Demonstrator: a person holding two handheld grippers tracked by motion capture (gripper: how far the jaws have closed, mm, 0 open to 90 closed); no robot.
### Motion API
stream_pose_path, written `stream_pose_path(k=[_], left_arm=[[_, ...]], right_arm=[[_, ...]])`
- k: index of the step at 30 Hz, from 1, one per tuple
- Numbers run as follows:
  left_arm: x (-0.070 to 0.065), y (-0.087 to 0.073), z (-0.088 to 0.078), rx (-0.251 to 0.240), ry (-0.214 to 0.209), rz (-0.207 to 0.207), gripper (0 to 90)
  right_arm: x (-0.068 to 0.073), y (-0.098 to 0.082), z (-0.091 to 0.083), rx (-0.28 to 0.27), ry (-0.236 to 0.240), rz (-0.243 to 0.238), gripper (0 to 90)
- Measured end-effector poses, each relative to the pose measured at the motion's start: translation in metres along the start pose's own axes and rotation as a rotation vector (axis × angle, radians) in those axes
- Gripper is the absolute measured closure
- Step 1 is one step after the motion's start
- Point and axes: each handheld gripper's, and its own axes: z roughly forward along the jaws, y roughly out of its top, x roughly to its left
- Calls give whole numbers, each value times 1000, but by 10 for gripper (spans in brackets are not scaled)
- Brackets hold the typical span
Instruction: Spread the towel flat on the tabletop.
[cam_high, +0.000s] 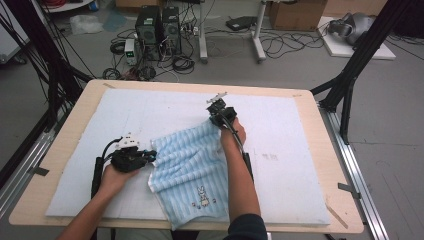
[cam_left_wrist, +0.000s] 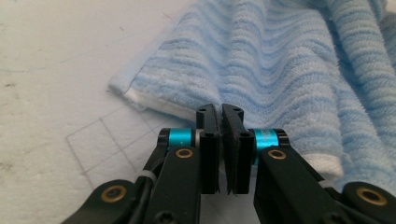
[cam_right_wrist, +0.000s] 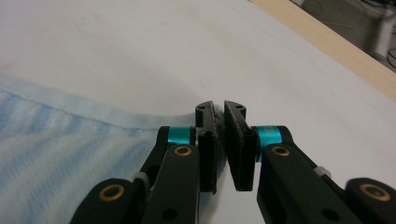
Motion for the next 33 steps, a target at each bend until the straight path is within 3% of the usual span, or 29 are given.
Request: stream_pose_path(k=[2,4,6,8,11,13,16,18,21,24,27,29,31,33], left_arm=[[-3,1,3,10,4,8,809],[-4,2,4,9,21,-7,713],[0,2,4,-2,38,-58,570],[6,3,2,-35,54,-97,503],[15,7,0,-73,79,-140,473],[21,15,2,-103,106,-134,498],[31,30,10,-106,122,-155,512],[35,39,18,-103,138,-153,520],[38,48,35,-50,141,-129,521],[37,50,49,-1,142,-104,520],[33,48,60,37,128,-88,528],[29,48,62,40,151,-49,539],[26,48,64,38,160,-5,611],[22,49,66,39,139,37,765]], right_arm=[[-4,-7,-4,21,-44,-9,837],[-9,-15,-6,29,-66,-2,836],[-13,-21,-7,25,-60,23,825],[-15,-24,-10,3,-53,39,784],[-17,-26,-20,-53,-31,72,629],[-19,-29,-29,-89,-32,80,596],[-22,-35,-44,-132,-14,106,576],[-23,-41,-53,-160,10,118,572],[-20,-52,-62,-163,76,130,553],[-10,-60,-66,-140,108,90,544],[1,-63,-63,-121,191,68,544],[9,-65,-56,-86,278,64,546],[17,-68,-49,-25,302,34,585],[20,-73,-45,0,327,33,651]])
